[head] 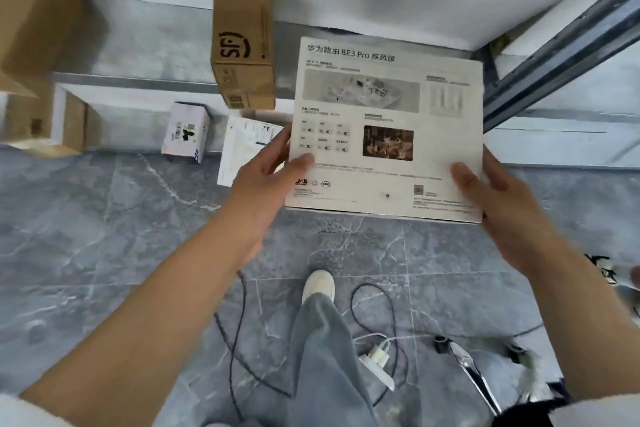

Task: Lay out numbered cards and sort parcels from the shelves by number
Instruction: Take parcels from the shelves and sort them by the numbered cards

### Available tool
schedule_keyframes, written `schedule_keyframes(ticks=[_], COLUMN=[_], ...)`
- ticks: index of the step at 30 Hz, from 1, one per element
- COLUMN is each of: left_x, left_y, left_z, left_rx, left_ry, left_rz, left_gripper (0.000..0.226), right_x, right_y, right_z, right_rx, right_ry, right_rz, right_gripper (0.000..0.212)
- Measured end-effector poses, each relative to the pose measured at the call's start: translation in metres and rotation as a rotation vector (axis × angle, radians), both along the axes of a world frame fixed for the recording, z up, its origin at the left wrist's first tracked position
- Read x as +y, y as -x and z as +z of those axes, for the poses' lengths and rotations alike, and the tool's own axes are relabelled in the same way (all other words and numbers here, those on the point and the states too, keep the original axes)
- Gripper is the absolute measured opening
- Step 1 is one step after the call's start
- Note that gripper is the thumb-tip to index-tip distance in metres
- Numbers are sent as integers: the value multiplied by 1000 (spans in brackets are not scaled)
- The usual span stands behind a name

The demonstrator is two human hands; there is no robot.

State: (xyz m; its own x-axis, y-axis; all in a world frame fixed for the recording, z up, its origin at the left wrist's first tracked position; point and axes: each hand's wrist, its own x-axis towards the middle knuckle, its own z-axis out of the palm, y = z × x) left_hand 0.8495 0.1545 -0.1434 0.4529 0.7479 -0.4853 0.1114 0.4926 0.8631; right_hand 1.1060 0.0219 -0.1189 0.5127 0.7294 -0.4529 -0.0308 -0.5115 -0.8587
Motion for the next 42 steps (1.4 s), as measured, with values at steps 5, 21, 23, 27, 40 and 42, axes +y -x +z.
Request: schedule_keyframes(ticks=[5,21,23,27,40,42], left_x=[-48,-204,-212,-207,-97,-76], left_y=[122,434,456,491,549,555], left_z=[80,243,256,277,318,328], left_rx=[28,-26,-28,-31,4,11], left_ry=[-39,-151,-188,-213,-248,-250], left_rz=[137,696,740,844,1206,1256], left_gripper=[46,44,44,39,38,37], right_x=[-35,-40,-31,-4,180,211], right_y=[121,427,447,487,584,595], right_z=[66,237,246,256,288,295], right_rx=[15,-220,-225,-180,-76,-50], right_ry=[-68,-160,-171,-211,-325,-346], right_rz=[66,625,706,788,1068,1140], right_gripper=[51,53,54,65,64,65])
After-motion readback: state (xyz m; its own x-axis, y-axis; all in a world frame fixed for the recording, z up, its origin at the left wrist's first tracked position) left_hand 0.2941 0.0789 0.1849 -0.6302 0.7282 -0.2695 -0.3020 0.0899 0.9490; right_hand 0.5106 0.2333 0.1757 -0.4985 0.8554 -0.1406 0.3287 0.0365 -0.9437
